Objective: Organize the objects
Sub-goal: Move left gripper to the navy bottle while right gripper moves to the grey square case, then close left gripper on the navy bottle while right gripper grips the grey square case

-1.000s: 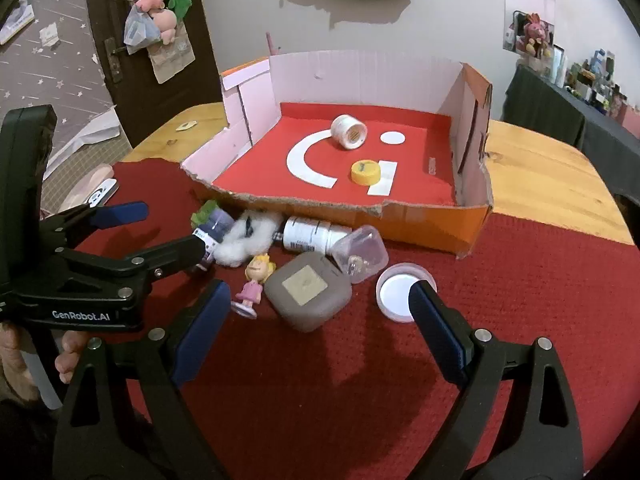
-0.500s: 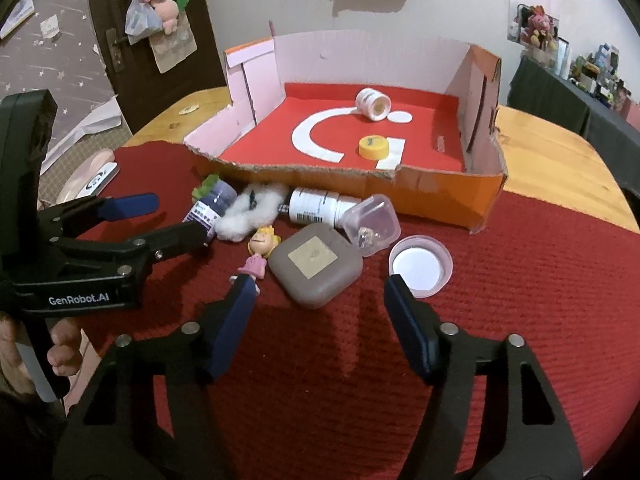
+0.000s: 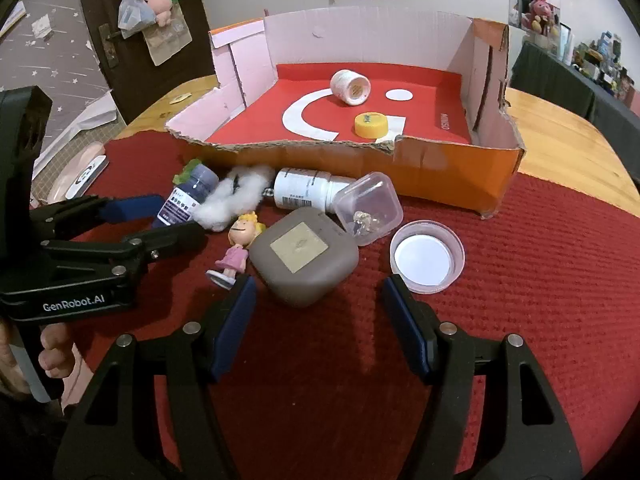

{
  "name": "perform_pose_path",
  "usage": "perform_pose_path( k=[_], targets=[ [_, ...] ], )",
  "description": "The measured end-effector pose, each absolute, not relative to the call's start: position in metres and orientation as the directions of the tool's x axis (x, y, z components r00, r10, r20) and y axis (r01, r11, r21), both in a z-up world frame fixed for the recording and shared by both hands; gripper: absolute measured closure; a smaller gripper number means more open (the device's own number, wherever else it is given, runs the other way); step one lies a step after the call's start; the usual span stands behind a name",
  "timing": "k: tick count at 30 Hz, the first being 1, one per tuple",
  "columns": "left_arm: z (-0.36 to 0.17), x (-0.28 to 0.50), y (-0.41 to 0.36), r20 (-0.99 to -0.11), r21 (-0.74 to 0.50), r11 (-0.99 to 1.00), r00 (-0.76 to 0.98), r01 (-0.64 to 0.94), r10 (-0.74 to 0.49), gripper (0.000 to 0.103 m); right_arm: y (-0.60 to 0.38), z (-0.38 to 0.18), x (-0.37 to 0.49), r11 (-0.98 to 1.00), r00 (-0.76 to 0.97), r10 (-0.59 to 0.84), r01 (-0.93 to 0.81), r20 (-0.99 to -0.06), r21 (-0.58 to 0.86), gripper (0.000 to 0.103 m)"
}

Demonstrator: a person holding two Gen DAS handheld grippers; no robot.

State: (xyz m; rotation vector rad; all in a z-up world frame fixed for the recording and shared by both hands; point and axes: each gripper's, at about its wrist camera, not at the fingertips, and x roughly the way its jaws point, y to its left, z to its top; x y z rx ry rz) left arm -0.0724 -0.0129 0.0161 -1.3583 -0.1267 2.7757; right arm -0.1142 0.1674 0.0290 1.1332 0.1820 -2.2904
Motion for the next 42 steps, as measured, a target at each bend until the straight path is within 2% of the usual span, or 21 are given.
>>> perform_pose_path(
  k=[8, 13, 16, 18, 19, 20, 23, 30, 42],
  targets=[
    [0.015, -0.079, -0.012, -0.784, -0.093, -0.996, -0.615, -0.017, 0.084, 0.038, 0.160, 0.028, -0.122, -0.816, -0.474, -0.440, 0.565, -0.763, 0.119, 0.038],
    [0.014, -0.082, -0.011, -0.783, -0.093, -0.995, -0.615, -0.024, 0.088, 0.039, 0.149, 0.027, -0.123, -0.811, -0.489, -0.413, 0.581, -0.768, 0.067, 0.038],
    [0.015, -0.082, -0.011, -0.782, -0.099, -0.995, -0.615, -0.031, 0.097, 0.046, 0.143, 0.025, -0.122, -0.809, -0.503, -0.393, 0.587, -0.770, 0.028, 0.039],
    [0.015, -0.081, -0.010, -0.781, -0.103, -0.994, -0.615, -0.038, 0.105, 0.054, 0.141, 0.025, -0.120, -0.801, -0.503, -0.396, 0.598, -0.769, 0.021, 0.046],
    [0.016, -0.080, -0.009, -0.781, -0.110, -0.993, -0.615, -0.044, 0.114, 0.065, 0.140, 0.025, -0.119, -0.801, -0.503, -0.393, 0.598, -0.770, 0.017, 0.046],
    [0.016, -0.079, -0.009, -0.780, -0.120, -0.991, -0.613, -0.051, 0.126, 0.069, 0.140, 0.025, -0.119, -0.801, -0.504, -0.391, 0.598, -0.770, 0.015, 0.047],
    [0.016, -0.077, -0.007, -0.778, -0.115, -0.992, -0.616, -0.052, 0.123, 0.073, 0.141, 0.025, -0.117, -0.803, -0.503, -0.396, 0.596, -0.769, 0.024, 0.047],
    [0.020, -0.070, -0.014, -0.769, -0.163, -0.986, -0.621, -0.039, 0.152, 0.074, 0.144, 0.031, -0.108, -0.801, -0.502, -0.413, 0.597, -0.759, 0.041, 0.047],
    [0.037, -0.057, -0.007, -0.740, -0.154, -0.987, -0.656, -0.048, 0.147, 0.074, 0.148, 0.052, -0.100, -0.796, -0.520, -0.447, 0.602, -0.728, 0.059, 0.047]
  ],
)
